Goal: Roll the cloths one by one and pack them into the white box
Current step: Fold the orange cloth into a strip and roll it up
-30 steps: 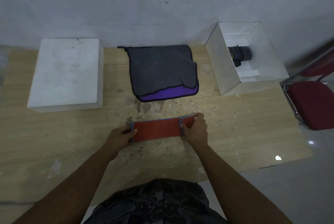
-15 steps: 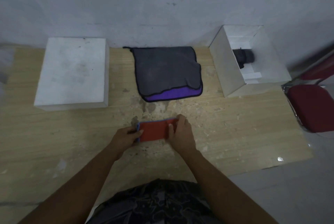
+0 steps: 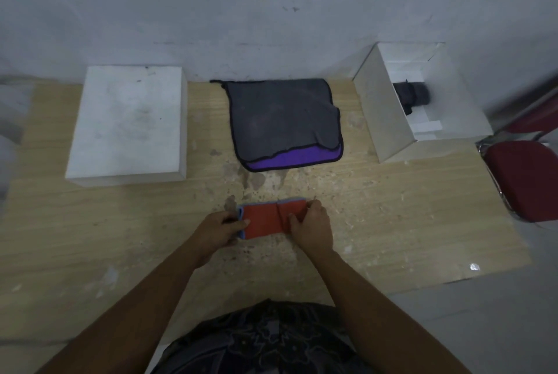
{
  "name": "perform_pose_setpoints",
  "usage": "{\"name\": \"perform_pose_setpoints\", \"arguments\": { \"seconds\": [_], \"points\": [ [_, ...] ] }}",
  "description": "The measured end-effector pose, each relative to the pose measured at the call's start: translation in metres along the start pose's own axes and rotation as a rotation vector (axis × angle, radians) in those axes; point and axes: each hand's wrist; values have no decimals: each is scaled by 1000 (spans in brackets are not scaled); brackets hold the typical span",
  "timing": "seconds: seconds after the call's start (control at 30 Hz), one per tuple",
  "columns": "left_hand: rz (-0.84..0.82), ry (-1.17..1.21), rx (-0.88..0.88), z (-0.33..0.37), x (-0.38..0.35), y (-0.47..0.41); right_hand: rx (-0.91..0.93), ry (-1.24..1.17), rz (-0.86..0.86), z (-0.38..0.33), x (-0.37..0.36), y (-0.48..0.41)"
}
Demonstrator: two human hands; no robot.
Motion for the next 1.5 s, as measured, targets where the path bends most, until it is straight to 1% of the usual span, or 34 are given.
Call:
{"name": "perform_pose_setpoints", "arguments": {
  "seconds": [0.1, 0.2, 0.3, 0.37, 0.47, 0.53, 0.6, 0.7, 0.77, 0.93, 1.0, 1.1, 1.2, 1.4, 1.5],
  "points": [
    [25, 0, 4, -1, 0, 1, 50, 5, -15, -11, -3, 2],
    [69, 26, 14, -2, -2, 2, 147, 37, 13, -23, -12, 11],
    [71, 37, 7, -2, -2, 4, 230, 37, -3, -29, -21, 19],
    [61, 33, -4, -2, -1, 5, 251, -1, -34, -32, -24, 24],
    [53, 26, -11, -1, 0, 5, 264, -94, -132, -37, -26, 27],
    [53, 23, -13, -2, 0, 4, 274, -150, -150, -35, -27, 27],
    [59, 23, -20, -1, 0, 4, 246, -177, -108, -31, -27, 24],
    [65, 14, -26, -1, 0, 3, 126, -169, -77, -26, -28, 20],
    [87, -10, -33, -1, -2, 3, 85, -124, -117, -22, -31, 19],
    [138, -14, -48, 4, -9, 5, 46, -193, -275, -21, -29, 21],
    [147, -6, -51, 8, -11, 7, -17, -365, -380, -20, -25, 20],
    [107, 50, -64, 17, -18, 12, -124, -667, -563, -16, -14, 17],
    [72, 32, -104, 29, -28, 16, -131, -766, -666, -9, 4, 10],
    [17, 30, -150, 62, -63, 16, -65, -897, -723, 9, 42, -14],
    [-44, 3, -187, 83, -88, 12, -26, -871, -714, 16, 72, -26]
  ]
}}
Point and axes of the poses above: each hand's wrist, its own y-axis away from the middle knuckle, its own x-axis out of the back of the hand, z = x × y, and after that the axes turned 9 degrees about -x, right-handed
